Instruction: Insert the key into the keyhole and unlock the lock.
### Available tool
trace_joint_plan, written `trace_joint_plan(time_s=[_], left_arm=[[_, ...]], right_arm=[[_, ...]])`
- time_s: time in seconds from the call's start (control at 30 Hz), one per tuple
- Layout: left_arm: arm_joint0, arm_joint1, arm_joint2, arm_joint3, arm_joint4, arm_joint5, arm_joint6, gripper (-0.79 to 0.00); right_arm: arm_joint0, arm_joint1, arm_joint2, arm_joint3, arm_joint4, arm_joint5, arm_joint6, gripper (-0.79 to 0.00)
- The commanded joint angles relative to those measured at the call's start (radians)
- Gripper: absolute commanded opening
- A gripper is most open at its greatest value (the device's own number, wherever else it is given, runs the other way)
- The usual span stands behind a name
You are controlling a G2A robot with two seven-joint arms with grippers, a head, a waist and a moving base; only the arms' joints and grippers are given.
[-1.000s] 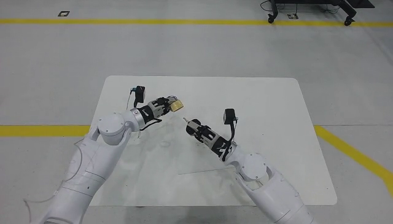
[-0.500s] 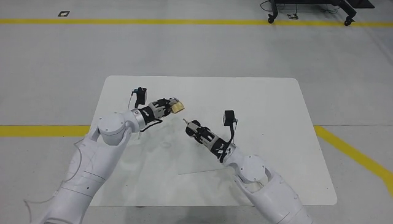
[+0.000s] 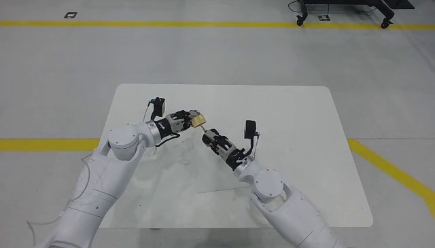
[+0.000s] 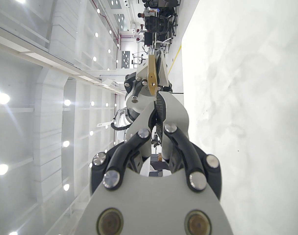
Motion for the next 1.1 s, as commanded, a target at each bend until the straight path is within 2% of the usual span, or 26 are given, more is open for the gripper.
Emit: trace_joint_plan(time_s=[0.0,0.47,1.07], left_arm=[[0.001,0.000,-0.001,-0.001,0.001,0.001,-0.001,-0.785],[0.004,-0.008,-0.012,0.000,-0.017,0.031,0.052,-0.785],[0.005,-0.012,-0.008,-0.003,0.008,0.034,0.023,-0.785]], right_arm=[[0.004,-0.004,-0.004,0.006,0.002,-0.005,-0.007,-0.785],[-0.001,-0.020,-0.016,0.014,-0.072,-0.026,-0.070,-0.785],[0.007,-0.044,-0.021,0.038,-0.086,-0.015,-0.100,-0.785]])
